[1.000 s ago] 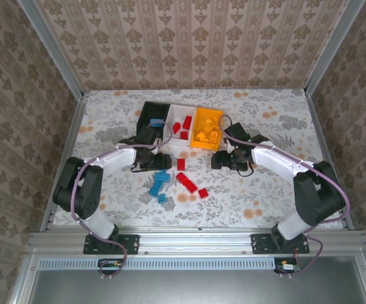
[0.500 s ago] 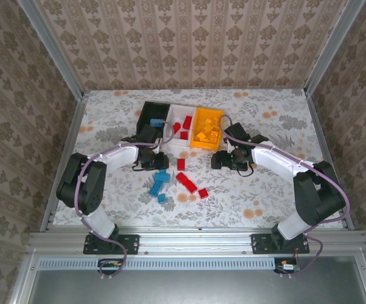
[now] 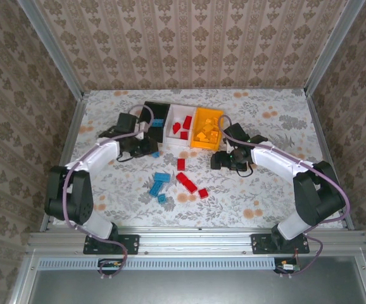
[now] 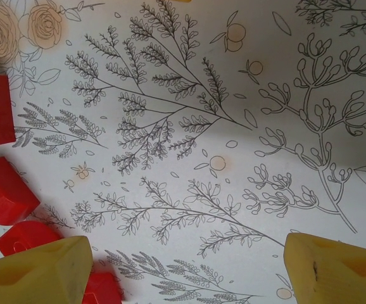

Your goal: Sort the legos into containers by color

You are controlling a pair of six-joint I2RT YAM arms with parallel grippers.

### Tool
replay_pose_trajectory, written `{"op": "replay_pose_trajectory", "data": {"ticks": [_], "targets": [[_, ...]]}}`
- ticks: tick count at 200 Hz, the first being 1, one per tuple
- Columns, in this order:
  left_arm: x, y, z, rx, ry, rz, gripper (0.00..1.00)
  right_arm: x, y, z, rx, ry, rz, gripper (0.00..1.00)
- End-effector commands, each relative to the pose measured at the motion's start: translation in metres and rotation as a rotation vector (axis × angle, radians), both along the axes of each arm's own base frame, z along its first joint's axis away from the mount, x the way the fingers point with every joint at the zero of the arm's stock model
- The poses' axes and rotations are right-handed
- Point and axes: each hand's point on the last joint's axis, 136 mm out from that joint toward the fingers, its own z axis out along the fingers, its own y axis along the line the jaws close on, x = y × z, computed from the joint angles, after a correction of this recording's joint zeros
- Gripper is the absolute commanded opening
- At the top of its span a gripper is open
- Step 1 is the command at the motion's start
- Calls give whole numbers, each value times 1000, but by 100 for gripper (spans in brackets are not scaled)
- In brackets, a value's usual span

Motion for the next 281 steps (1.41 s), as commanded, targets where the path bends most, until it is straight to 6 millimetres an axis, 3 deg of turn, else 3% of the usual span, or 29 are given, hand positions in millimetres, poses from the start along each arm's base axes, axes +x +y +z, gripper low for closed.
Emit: {"op": "replay_pose_trajectory", "data": {"ticks": [1,25,46,89,125,142,180,218,250,281], "targets": [[19,2,55,-146,-83,9,32,-4,4,-10,-8,28,-8,81],[52,16,80,-185,-128,49,32,-5,13,-16,-10,37,6,81],[82,21,86,-189,-148,66,32,-6,18,-20,-15,43,17,81],[137,15,62,-199,-107,73,32,-11,11,-25,-52,51,19,81],[161,14,37,-175,-71,78,32,-15,7,-35,-78,77,34,81],[168,12,30,-175,-63,76,37,-16,7,-38,-89,87,47,81],[174,11,20,-177,-43,74,59,-15,5,-42,-119,109,64,81],[168,11,43,-187,-84,71,69,-18,13,-30,-94,93,82,82],[143,12,70,-184,-127,64,74,-36,28,-20,-102,93,162,83],[99,15,85,-176,-144,53,77,-62,46,-19,-126,97,247,83]]}}
